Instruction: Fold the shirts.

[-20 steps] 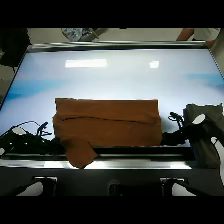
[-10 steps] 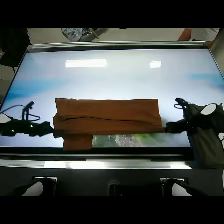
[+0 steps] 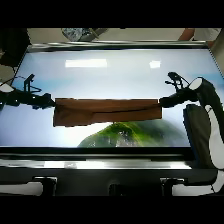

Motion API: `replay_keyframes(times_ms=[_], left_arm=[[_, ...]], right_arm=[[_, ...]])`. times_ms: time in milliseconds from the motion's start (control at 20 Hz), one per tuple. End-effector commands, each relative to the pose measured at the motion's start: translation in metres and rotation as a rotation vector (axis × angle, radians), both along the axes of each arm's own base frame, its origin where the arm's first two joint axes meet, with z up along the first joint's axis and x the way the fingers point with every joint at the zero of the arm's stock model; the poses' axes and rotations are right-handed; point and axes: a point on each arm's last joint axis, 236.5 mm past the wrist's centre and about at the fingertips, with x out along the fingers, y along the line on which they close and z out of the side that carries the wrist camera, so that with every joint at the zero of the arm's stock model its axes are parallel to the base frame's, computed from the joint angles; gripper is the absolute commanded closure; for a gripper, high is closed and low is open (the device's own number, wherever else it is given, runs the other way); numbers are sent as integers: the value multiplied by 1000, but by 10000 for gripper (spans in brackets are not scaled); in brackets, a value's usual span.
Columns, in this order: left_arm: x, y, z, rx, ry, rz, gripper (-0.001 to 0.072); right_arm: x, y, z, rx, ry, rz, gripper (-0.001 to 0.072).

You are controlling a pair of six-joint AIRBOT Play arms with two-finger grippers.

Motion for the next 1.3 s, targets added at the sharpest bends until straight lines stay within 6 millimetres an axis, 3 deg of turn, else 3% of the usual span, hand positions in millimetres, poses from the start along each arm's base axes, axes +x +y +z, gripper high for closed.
replay_keyframes(times_ms=[0, 100, 250, 300, 350, 400, 450, 500, 600, 700, 800, 1100, 1150, 1200, 1250], left_arm=[[34, -1, -26, -35, 80, -18, 674], [42, -1, -45, -45, 114, -9, 673], [37, -4, -66, -64, 178, -6, 664], [36, -6, -65, -75, 186, -3, 583], [35, -8, -61, -90, 185, -3, 370], [34, -9, -55, -105, 185, -4, 213], [31, -7, -49, -113, 184, -5, 196], [27, -5, -41, -116, 184, -11, 195], [22, -4, -24, -119, 170, -23, 196], [22, -5, -5, -109, 130, -27, 196], [24, -14, 17, -120, 82, -38, 196], [19, -80, 76, -200, -59, -177, 197], [16, -95, 80, -210, -78, -223, 197], [13, -111, 81, -218, -85, -265, 198], [11, -125, 80, -216, -88, -294, 198]], right_arm=[[32, 1, -20, 4, 12, -41, 673], [31, 4, -31, 23, 36, -44, 672], [20, 8, -46, 35, 101, -30, 670], [17, 10, -48, 45, 115, -28, 667], [15, 12, -46, 55, 122, -24, 598], [13, 14, -41, 71, 125, -12, 431], [10, 14, -34, 87, 112, 26, 202], [8, 6, -28, 87, 103, 35, 49], [2, -14, -20, 124, 116, -17, 27], [-6, -22, -20, 210, 158, -65, 27], [-9, -17, -31, 256, 202, -86, 27], [0, 23, -73, 297, 310, -199, 75], [3, 29, -75, 292, 304, -196, 202], [6, 36, -75, 290, 295, -193, 394], [8, 43, -70, 305, 289, -190, 656]])
